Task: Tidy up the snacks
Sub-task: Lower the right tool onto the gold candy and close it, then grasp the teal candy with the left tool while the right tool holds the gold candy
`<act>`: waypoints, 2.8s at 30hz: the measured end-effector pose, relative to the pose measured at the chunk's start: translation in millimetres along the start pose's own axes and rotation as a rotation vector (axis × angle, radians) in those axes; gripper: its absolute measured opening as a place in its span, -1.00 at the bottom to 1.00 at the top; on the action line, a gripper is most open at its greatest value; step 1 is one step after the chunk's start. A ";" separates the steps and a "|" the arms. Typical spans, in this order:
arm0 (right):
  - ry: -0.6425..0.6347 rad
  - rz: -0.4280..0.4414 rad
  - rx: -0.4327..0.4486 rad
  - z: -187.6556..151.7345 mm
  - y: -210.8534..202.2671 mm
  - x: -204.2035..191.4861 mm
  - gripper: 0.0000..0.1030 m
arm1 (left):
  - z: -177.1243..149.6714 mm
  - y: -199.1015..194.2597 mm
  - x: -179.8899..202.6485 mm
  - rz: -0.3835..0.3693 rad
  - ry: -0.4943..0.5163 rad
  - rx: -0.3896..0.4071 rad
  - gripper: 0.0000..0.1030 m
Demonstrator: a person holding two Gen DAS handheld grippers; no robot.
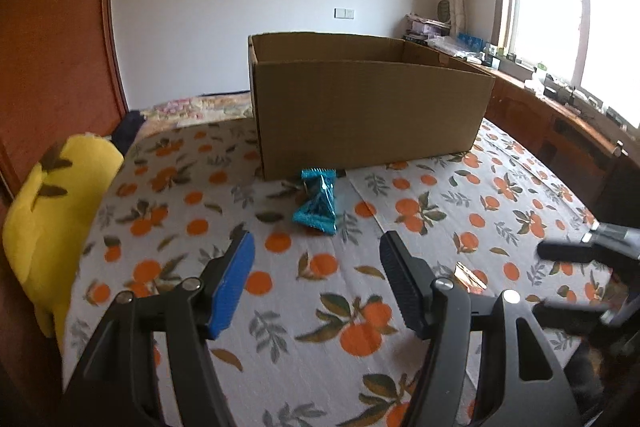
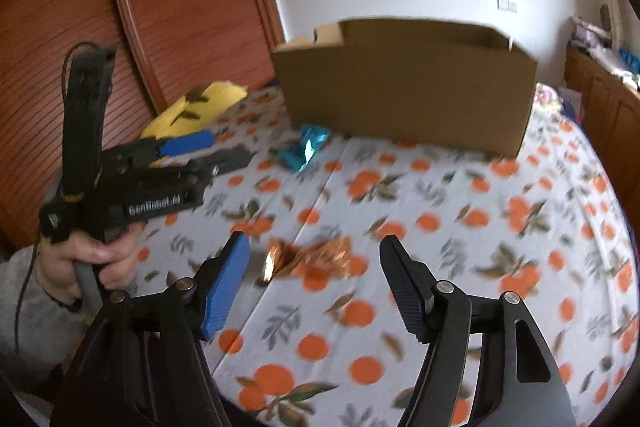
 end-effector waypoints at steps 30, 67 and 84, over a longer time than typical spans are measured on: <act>0.089 0.060 -0.114 3.8 65.3 0.4 -0.11 | -21.1 10.6 -0.9 0.024 -0.018 0.003 0.27; -0.003 -0.072 -0.092 10.0 47.6 57.4 -0.62 | 42.9 65.1 4.6 0.089 0.021 -0.148 0.26; -0.007 -0.061 -0.064 9.4 41.2 56.0 -0.62 | 50.8 98.4 7.9 0.113 0.041 -0.203 -0.46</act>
Point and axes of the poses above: each gripper's, at about its wrist camera, not at the fingertips, and y roughly the way its jaws point, x to its right, z to its top, the point moved 7 cm from there along y, roughly the way its jaws point, and after that the axes turned 12 degrees about -x, right-handed, at the moved point
